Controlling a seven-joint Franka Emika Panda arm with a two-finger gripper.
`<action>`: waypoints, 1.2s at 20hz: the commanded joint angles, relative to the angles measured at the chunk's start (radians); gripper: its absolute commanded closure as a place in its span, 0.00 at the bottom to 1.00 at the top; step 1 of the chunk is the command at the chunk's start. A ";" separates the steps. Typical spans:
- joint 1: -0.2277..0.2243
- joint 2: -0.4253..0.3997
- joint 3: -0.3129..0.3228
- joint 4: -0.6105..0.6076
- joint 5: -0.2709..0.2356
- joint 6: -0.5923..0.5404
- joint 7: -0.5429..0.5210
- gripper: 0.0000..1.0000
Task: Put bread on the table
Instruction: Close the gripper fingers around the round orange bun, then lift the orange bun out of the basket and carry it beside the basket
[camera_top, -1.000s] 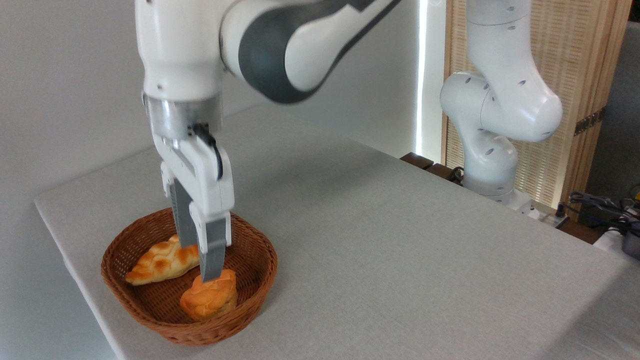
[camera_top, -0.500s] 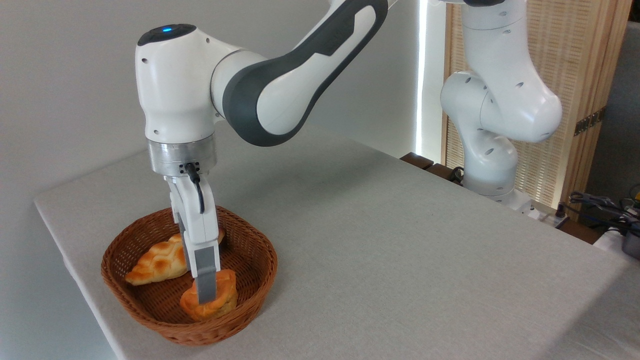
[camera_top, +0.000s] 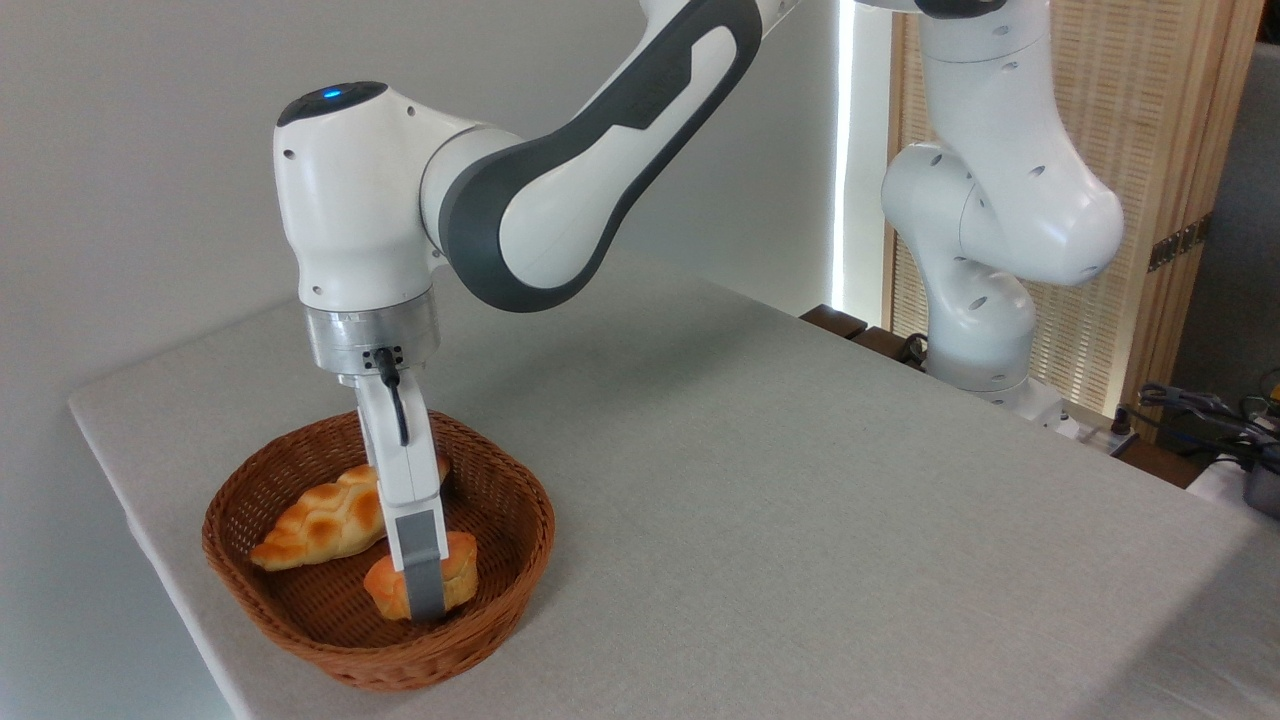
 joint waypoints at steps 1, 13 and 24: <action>0.001 -0.003 0.000 -0.018 0.036 0.045 0.013 0.36; 0.002 -0.012 -0.010 -0.030 0.059 0.039 0.006 0.72; 0.008 -0.081 -0.008 0.069 0.026 -0.114 -0.001 0.71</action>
